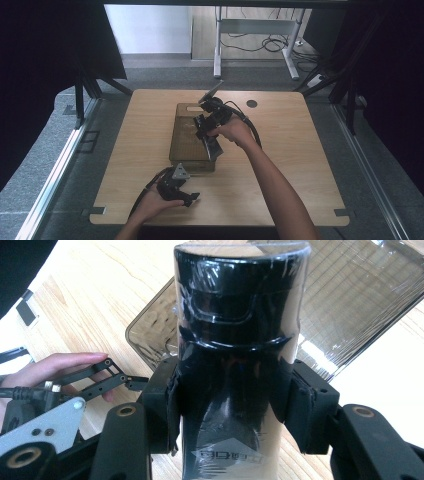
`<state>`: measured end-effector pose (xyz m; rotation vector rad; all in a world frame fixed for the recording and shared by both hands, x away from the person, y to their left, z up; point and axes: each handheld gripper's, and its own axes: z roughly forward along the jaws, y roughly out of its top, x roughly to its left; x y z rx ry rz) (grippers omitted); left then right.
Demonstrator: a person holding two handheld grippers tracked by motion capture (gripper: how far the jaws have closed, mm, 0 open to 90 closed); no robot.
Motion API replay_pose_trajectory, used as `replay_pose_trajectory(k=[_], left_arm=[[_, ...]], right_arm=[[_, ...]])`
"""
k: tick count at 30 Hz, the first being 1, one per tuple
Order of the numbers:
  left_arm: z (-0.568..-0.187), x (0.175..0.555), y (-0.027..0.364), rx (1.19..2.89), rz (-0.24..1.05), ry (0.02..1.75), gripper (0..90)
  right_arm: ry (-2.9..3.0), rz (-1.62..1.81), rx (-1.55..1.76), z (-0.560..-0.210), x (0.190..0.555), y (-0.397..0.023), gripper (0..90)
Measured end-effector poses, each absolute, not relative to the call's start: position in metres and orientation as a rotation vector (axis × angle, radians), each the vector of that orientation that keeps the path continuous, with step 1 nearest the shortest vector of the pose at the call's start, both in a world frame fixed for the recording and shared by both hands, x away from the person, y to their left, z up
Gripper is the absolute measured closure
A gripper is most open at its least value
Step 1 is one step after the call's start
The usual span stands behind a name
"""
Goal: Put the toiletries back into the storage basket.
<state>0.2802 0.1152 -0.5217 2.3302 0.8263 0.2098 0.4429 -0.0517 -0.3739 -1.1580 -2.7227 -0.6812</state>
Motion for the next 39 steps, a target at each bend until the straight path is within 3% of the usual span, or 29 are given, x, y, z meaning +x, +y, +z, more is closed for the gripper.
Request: replay_pose_trajectory(k=[39], left_arm=[[-0.518,0.279,0.116,2.325,0.213,0.82,15.7]], right_arm=[[-2.603,-0.738,-1.296,-0.381,0.466,-0.027,46.3]])
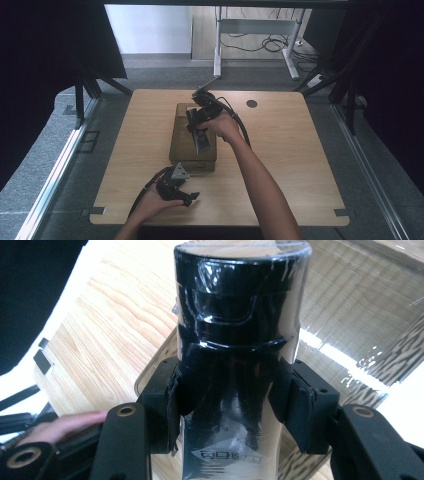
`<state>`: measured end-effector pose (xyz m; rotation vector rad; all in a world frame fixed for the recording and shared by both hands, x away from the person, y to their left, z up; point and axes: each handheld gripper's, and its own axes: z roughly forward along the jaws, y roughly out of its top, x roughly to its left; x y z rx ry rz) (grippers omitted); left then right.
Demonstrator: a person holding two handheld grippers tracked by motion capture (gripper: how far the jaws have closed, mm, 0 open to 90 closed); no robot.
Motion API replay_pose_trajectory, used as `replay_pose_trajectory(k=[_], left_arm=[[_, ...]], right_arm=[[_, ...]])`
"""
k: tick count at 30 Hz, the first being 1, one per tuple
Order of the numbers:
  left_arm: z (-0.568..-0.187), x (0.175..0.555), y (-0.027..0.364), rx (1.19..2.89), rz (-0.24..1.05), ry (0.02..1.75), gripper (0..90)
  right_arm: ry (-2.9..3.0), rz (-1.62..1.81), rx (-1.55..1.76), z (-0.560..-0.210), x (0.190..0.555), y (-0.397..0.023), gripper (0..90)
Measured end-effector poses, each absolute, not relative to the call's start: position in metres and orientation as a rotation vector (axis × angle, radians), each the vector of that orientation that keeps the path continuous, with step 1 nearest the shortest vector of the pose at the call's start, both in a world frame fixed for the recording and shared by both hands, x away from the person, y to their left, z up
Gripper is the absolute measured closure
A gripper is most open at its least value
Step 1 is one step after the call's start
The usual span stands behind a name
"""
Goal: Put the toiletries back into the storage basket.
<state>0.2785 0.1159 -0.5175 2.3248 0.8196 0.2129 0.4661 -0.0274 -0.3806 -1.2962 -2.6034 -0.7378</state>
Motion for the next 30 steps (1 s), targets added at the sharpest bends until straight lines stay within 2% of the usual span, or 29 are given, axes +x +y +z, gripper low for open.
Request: replay_pose_trajectory(k=[19,30], left_arm=[[-0.516,0.278,0.116,2.324,0.209,0.81,15.9],[-0.515,0.278,0.116,2.329,0.208,0.804,15.9]], right_arm=[[-2.48,-0.771,-1.427,-0.398,0.481,-0.011,46.1],[-2.355,-0.798,-1.5,-0.424,0.484,-0.001,46.1]])
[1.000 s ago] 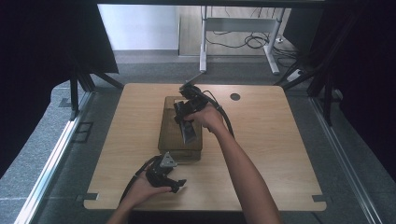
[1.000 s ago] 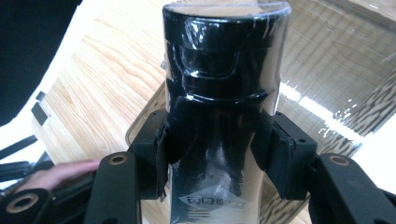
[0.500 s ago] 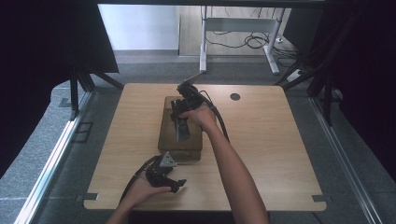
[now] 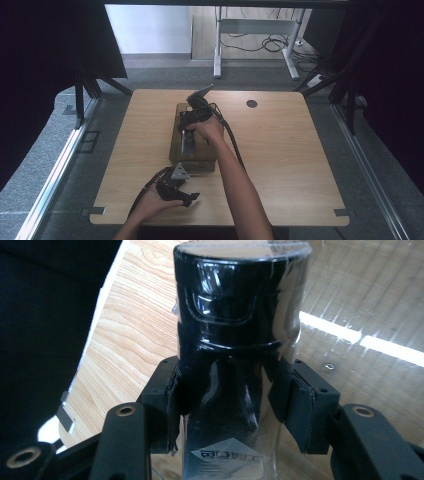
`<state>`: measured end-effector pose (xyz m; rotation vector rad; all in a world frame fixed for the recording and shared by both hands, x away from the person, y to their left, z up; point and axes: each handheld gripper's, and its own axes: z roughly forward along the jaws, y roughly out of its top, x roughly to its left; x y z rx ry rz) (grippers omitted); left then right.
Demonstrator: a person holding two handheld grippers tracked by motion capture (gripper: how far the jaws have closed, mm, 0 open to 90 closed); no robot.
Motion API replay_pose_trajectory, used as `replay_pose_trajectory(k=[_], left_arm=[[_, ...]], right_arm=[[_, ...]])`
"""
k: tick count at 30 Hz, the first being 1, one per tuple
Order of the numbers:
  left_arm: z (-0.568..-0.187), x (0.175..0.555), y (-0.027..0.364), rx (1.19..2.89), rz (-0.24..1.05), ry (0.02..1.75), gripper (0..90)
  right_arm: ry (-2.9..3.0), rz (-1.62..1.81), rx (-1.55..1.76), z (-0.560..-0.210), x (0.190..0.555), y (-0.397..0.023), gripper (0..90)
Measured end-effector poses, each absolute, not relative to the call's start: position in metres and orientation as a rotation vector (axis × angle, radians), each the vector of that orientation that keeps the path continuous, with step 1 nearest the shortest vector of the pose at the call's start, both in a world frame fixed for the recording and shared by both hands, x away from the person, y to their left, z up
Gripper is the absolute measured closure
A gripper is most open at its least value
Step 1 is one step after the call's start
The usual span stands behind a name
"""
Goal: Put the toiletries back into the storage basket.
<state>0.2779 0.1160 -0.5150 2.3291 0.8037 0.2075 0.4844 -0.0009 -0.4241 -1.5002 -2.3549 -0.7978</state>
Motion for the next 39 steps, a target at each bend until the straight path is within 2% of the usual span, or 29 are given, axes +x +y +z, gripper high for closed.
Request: replay_pose_trajectory(k=[9,26,39], left_arm=[[-0.516,0.278,0.115,2.338,0.206,0.803,16.0],[-0.518,0.278,0.113,2.352,0.205,0.792,16.0],[-0.519,0.277,0.111,2.352,0.203,0.791,16.1]], right_arm=[[-2.277,-0.809,-1.562,-0.452,0.483,0.002,46.0],[-2.232,-0.791,-1.623,-0.482,0.484,0.007,45.5],[-2.222,-0.774,-1.662,-0.491,0.488,0.008,45.1]])
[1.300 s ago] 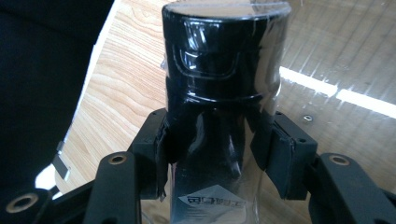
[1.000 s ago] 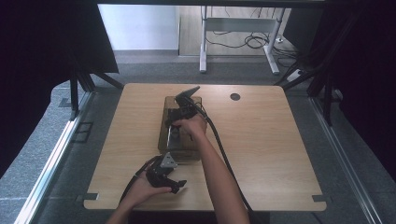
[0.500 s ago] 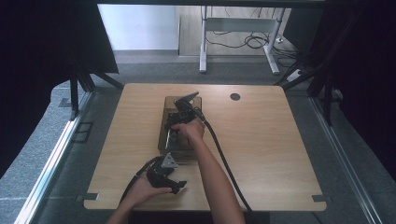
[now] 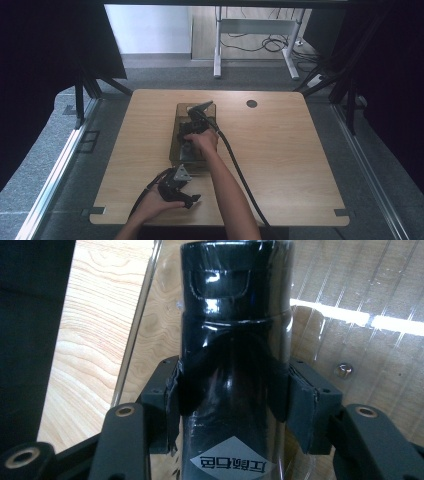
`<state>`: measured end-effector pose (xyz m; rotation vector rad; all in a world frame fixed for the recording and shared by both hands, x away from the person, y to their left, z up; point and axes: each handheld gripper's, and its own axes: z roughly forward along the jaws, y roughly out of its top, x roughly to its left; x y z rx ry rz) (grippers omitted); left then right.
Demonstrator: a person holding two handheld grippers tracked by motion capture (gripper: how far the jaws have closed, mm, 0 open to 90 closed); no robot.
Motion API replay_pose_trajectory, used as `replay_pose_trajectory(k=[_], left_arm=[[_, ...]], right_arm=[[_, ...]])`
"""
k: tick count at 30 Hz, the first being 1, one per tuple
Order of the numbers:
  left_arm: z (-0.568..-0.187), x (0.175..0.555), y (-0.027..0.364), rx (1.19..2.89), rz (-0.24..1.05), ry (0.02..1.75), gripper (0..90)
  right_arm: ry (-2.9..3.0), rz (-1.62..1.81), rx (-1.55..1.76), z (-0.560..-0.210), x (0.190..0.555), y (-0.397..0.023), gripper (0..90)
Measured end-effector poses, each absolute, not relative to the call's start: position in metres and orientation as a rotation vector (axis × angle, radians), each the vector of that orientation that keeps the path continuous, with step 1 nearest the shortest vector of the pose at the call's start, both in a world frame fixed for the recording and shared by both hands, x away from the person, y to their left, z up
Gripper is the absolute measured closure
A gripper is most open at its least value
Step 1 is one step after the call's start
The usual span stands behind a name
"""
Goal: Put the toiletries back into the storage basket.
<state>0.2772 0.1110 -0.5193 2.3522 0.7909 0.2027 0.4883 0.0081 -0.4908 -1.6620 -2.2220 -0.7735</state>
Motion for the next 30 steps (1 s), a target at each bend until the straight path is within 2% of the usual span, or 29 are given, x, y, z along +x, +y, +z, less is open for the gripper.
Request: replay_pose_trajectory(k=[5,8,19,30], left_arm=[[-0.52,0.277,0.111,2.358,0.201,0.788,16.2],[-0.519,0.277,0.11,2.358,0.2,0.787,16.1],[-0.52,0.276,0.109,2.365,0.198,0.782,16.2],[-0.52,0.275,0.107,2.364,0.207,0.785,16.2]], right_arm=[[-2.264,-0.74,-1.693,-0.493,0.488,0.012,44.5],[-2.364,-0.702,-1.71,-0.493,0.485,0.016,40.8],[-2.408,-0.83,-1.649,-0.465,0.474,0.016,39.1],[-2.549,-0.96,-1.408,-0.433,0.45,-0.003,39.9]])
